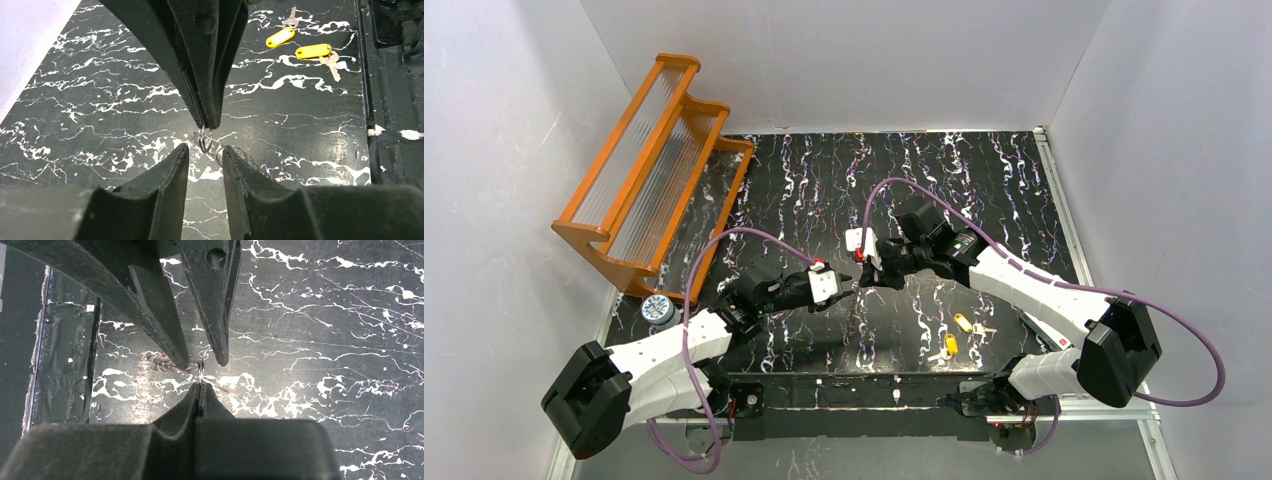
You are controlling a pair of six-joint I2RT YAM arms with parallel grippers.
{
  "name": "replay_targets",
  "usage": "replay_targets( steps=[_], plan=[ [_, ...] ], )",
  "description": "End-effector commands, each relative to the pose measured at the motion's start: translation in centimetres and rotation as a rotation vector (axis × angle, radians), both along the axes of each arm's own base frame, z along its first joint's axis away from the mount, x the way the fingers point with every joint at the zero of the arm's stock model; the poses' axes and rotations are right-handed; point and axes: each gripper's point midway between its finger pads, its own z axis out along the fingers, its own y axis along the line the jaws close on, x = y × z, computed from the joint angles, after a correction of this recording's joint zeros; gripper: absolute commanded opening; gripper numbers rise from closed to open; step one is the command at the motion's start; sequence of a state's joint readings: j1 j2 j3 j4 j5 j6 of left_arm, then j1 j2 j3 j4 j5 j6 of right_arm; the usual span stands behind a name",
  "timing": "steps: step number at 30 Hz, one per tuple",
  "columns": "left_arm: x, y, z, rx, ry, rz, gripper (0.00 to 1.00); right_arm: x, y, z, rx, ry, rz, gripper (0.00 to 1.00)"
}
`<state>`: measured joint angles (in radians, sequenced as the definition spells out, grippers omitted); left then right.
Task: Put the keys on the keyring
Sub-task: Adjust the keyring.
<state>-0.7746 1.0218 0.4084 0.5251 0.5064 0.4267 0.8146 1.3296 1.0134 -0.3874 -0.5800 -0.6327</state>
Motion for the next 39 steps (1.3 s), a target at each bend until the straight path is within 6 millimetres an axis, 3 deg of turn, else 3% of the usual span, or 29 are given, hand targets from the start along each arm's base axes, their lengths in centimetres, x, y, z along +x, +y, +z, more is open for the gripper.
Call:
replay_targets(
  steps=[1,7,12,14,16,19,23,28,33,39],
  plan=[
    [-0.1,-1.1,2.3,-0.063,-0.028,-0.043,0.28,0.1,1.3,2.4,0.068,-0.033,0.036,0.01],
    [0.0,-1.4,2.8,-0.1,-0.021,-0.041,0.18,0.0,1.4,2.3,0.07,-0.034,0.037,0.01],
    [-0.1,-1.4,2.4,-0.097,-0.009,-0.042,0.0,0.3,1.3,2.3,0.074,-0.047,0.021,0.01],
    [-0.2,-1.3,2.2,-0.095,-0.006,-0.041,0.0,0.5,1.1,2.2,0.078,-0.059,-0.002,0.03],
    [-0.2,-1.1,2.2,-0.096,-0.007,-0.035,0.0,0.6,0.8,2.1,0.093,-0.078,-0.019,0.1],
    [-0.3,-0.9,2.3,-0.102,-0.012,-0.027,0.0,0.5,0.5,2.0,0.133,-0.108,-0.043,0.33],
    [-0.6,-0.7,3.0,-0.142,-0.031,-0.026,0.0,0.2,0.3,2.4,0.215,-0.148,-0.062,0.44],
    [-1.5,-0.5,4.2,-0.22,-0.07,-0.053,0.0,0.1,0.3,3.8,0.324,-0.193,-0.084,0.44],
    [-2.6,-0.4,5.0,-0.271,-0.094,-0.093,0.0,-1.6,0.4,4.9,0.415,-0.201,-0.014,0.42],
    [-3.1,-0.3,5.8,-0.307,-0.11,-0.114,0.0,-2.4,0.8,5.0,0.436,-0.178,0.033,0.4]
  ],
)
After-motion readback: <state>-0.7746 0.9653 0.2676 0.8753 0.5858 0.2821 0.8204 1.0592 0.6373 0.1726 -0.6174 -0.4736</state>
